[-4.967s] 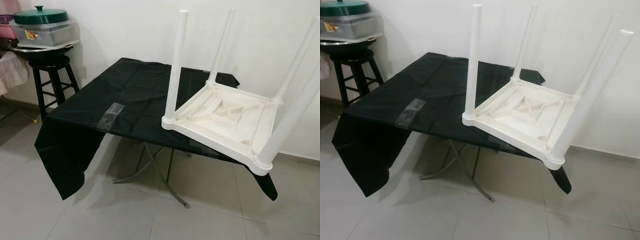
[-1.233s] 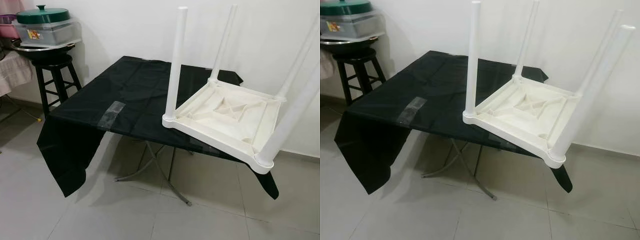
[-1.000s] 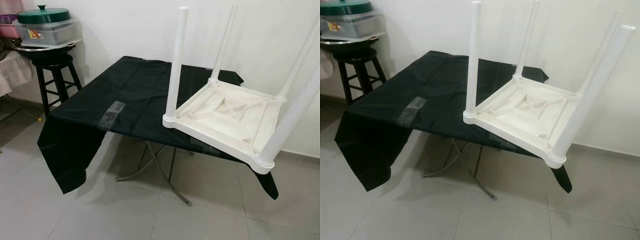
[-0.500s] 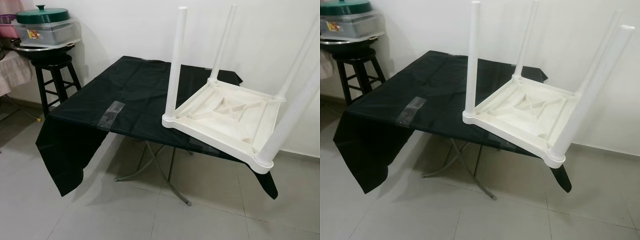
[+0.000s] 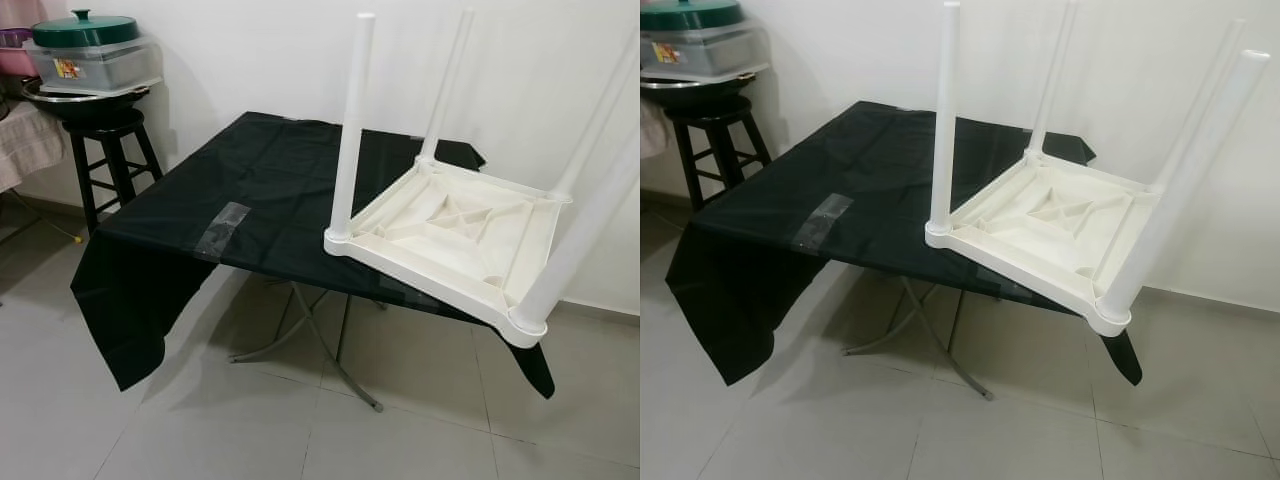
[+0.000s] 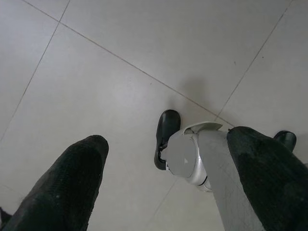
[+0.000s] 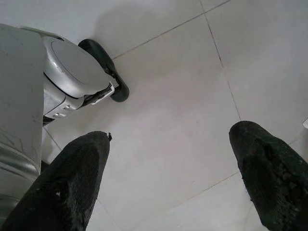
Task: Building children table
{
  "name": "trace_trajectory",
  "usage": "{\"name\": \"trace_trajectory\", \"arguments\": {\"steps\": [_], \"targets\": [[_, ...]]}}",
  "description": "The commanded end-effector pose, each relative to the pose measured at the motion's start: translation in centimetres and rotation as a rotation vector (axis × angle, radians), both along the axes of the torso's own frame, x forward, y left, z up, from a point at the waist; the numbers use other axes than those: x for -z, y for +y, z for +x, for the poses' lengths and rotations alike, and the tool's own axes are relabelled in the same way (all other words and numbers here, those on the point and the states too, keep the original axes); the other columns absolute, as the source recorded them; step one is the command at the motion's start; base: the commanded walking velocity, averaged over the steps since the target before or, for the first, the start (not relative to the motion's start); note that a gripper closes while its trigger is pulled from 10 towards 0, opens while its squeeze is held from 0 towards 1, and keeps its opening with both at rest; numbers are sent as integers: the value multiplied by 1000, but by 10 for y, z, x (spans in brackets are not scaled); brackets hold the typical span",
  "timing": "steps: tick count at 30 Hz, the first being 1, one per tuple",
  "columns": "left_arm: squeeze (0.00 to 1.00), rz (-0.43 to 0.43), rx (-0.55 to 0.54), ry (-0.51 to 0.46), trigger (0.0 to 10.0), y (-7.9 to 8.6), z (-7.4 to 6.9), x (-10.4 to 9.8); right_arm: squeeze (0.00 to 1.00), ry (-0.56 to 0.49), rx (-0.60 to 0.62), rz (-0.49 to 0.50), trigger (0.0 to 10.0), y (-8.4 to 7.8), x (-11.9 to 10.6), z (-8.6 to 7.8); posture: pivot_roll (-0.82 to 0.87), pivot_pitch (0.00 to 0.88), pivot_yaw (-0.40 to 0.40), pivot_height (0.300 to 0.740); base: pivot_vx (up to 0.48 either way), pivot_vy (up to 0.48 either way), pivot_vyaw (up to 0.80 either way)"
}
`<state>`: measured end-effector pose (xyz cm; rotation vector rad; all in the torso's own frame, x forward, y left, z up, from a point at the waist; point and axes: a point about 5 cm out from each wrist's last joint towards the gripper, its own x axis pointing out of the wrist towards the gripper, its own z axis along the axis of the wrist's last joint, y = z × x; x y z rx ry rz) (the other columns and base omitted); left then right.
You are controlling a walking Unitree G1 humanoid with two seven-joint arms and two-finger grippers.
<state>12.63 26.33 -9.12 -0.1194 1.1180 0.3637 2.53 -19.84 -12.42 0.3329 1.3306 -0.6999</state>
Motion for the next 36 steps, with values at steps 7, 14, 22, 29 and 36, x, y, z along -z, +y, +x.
{"name": "trace_trajectory", "arguments": {"steps": [7,14,22,29,36], "targets": [[0,-6,26,18,10000,-3,-2,2,0,-196,-818,-194,10000,-28,-57,181,81,0,-83,740,0,0,0],[0,-5,33,23,10000,-2,-3,2,0,-193,-819,-193,10000,-27,-56,180,80,0,-82,740,0,0,0],[0,-6,37,25,10000,-3,-4,2,0,-191,-820,-192,10000,-28,-56,180,77,0,-82,740,0,0,0],[0,-7,38,25,10000,-3,-4,2,0,-190,-821,-192,10000,-28,-56,179,73,0,-82,740,0,0,0],[0,-9,37,23,10000,-3,-4,2,0,-188,-822,-194,10000,-29,-56,179,71,0,-86,740,0,0,0]]}}
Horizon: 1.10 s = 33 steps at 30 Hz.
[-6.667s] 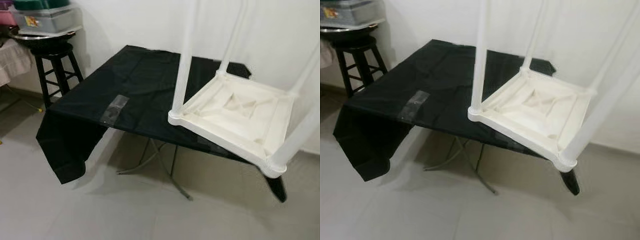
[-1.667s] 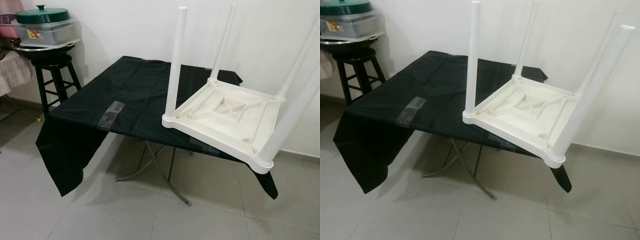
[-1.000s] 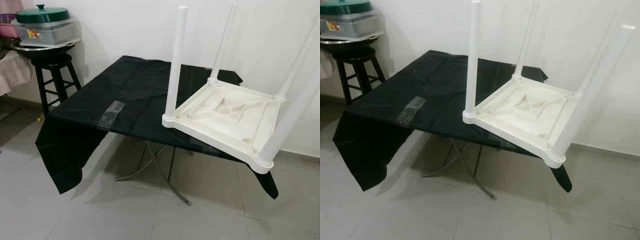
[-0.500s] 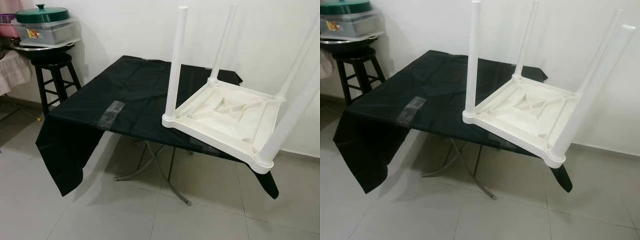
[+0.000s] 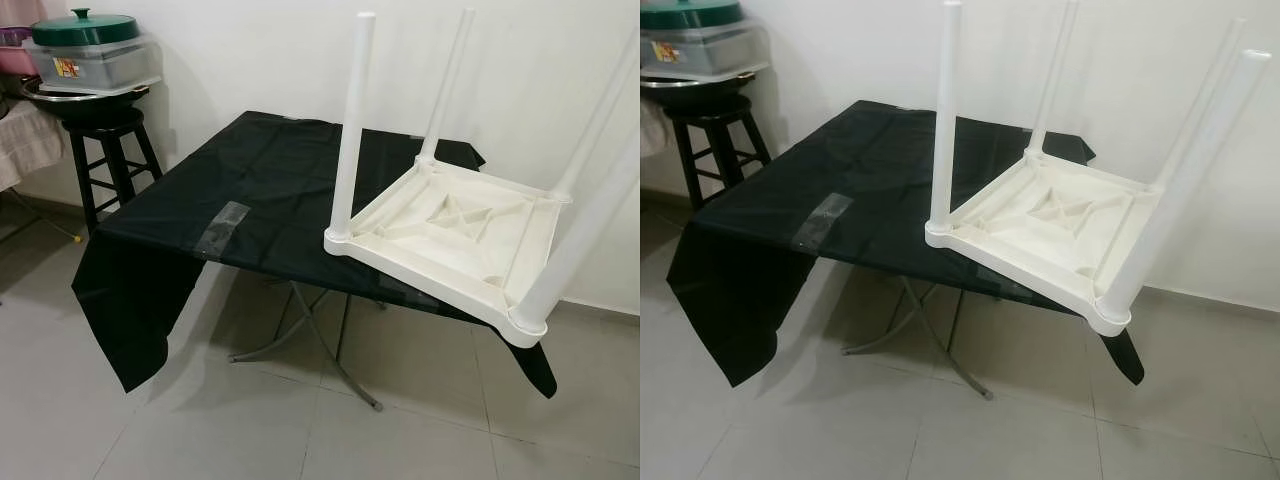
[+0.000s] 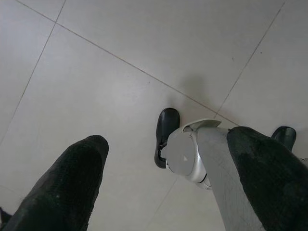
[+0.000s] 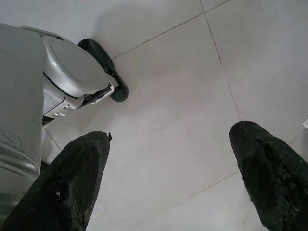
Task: Building children table
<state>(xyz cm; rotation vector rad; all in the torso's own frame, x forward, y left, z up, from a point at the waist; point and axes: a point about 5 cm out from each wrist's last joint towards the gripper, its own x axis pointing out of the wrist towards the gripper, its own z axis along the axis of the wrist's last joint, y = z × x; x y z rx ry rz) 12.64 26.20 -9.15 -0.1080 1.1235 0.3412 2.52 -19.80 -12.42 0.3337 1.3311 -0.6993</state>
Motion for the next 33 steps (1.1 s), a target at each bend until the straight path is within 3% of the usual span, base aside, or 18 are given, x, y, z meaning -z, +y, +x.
{"name": "trace_trajectory", "arguments": {"steps": [1,33], "targets": [[0,-6,14,18,10000,-2,-4,2,0,-188,-822,-196,10000,-29,-56,179,71,0,-87,740,0,0,0],[0,-4,26,18,10000,-2,-3,2,0,-190,-830,-193,10000,-29,-56,180,73,0,-89,740,0,0,0]]}}
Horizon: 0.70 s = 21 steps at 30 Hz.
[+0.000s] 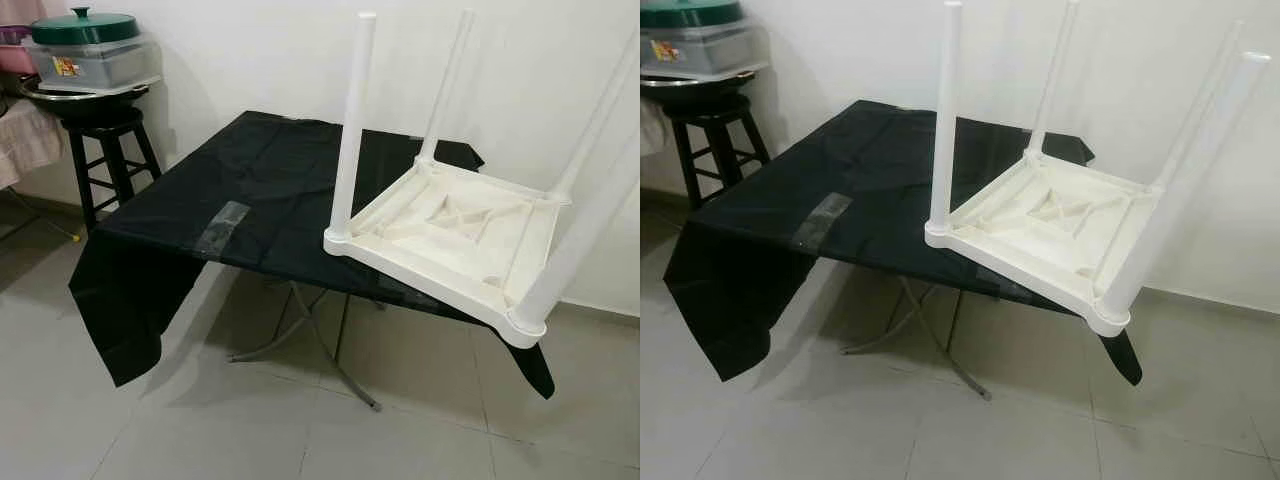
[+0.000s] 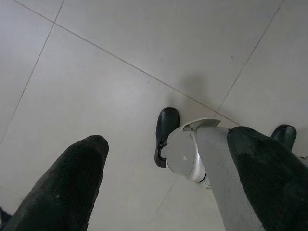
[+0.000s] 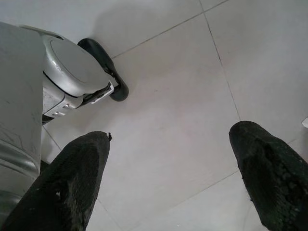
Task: Building children table
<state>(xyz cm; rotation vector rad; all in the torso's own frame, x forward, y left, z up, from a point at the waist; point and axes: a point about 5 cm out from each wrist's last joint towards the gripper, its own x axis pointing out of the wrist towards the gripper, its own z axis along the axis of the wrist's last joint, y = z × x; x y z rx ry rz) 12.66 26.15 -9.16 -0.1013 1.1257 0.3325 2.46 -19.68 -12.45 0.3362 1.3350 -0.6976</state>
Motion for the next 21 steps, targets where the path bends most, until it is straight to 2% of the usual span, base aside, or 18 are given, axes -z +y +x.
{"name": "trace_trajectory", "arguments": {"steps": [1,21], "targets": [[0,-5,17,16,10000,-2,-3,2,0,-195,-830,-196,10000,-30,-57,181,75,0,-90,740,0,0,0],[0,-8,33,16,10000,-4,-2,2,0,-197,-831,-197,10000,-32,-58,181,67,0,-87,740,0,0,0]]}}
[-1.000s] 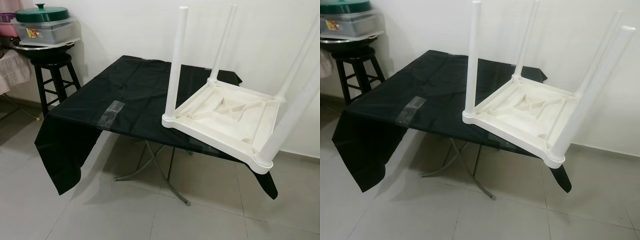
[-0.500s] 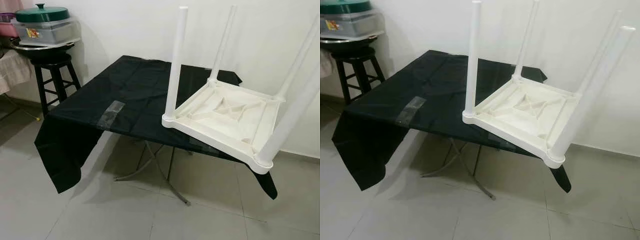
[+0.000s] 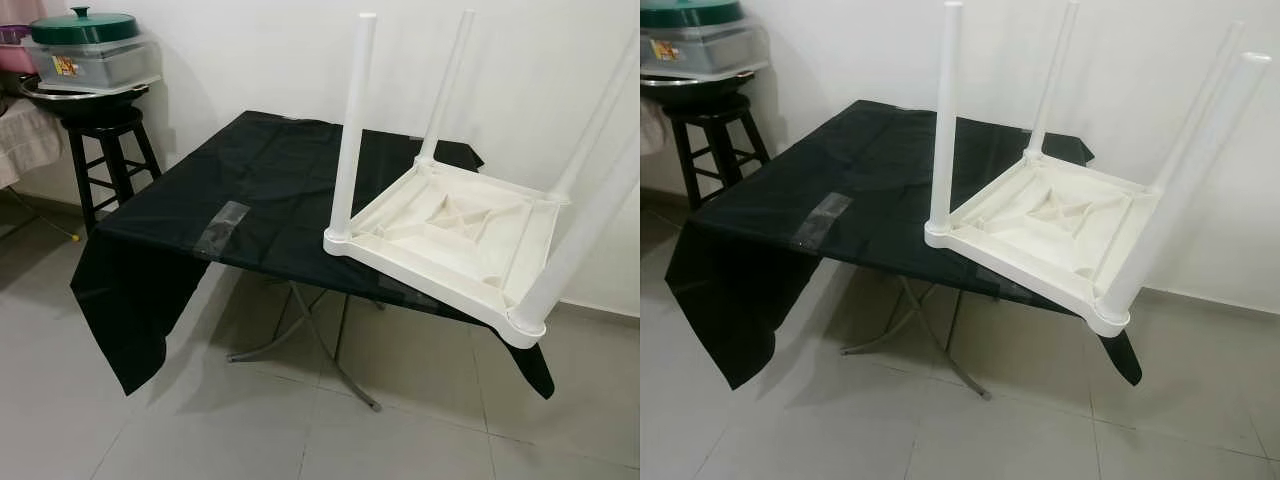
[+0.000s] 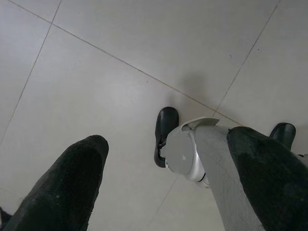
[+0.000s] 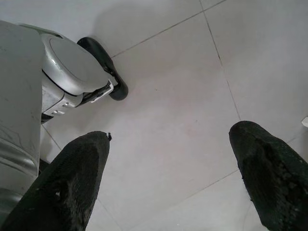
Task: Building children table
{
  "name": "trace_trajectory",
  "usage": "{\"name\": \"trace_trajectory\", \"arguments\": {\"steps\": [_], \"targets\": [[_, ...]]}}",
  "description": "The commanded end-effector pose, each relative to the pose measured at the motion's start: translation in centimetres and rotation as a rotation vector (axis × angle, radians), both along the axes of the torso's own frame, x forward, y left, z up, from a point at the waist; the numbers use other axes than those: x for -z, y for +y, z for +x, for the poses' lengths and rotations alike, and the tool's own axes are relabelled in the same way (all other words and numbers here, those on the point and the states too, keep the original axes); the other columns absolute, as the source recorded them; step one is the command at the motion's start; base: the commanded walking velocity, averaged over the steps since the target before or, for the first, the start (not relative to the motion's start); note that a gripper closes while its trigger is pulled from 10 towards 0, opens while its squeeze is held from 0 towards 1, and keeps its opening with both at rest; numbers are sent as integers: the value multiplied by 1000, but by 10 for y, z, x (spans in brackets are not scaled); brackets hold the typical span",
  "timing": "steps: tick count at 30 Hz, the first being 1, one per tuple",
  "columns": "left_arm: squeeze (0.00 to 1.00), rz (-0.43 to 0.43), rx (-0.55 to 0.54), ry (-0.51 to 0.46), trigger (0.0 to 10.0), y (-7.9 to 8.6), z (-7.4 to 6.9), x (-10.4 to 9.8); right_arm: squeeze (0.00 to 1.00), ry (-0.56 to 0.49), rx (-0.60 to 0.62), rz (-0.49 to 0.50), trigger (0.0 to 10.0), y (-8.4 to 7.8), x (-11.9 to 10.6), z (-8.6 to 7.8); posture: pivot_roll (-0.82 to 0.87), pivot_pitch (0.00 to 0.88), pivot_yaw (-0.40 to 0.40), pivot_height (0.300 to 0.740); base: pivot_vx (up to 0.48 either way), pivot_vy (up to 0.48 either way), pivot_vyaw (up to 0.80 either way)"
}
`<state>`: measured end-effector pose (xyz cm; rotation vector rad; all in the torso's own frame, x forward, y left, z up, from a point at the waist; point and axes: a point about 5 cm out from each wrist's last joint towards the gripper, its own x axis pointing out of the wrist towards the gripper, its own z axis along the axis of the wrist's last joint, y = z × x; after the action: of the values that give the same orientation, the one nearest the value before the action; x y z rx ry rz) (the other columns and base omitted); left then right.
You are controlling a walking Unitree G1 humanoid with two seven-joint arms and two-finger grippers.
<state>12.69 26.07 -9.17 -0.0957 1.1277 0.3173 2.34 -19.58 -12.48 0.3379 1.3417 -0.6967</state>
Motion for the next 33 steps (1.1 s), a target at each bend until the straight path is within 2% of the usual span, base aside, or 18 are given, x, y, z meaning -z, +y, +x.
{"name": "trace_trajectory", "arguments": {"steps": [1,33], "targets": [[0,-4,19,15,10000,-3,-2,2,0,-204,-831,-198,10000,-33,-58,183,67,0,-87,740,0,0,0],[0,-6,22,15,10000,-3,-1,2,0,-205,-833,-196,10000,-33,-58,183,67,0,-88,740,0,0,0]]}}
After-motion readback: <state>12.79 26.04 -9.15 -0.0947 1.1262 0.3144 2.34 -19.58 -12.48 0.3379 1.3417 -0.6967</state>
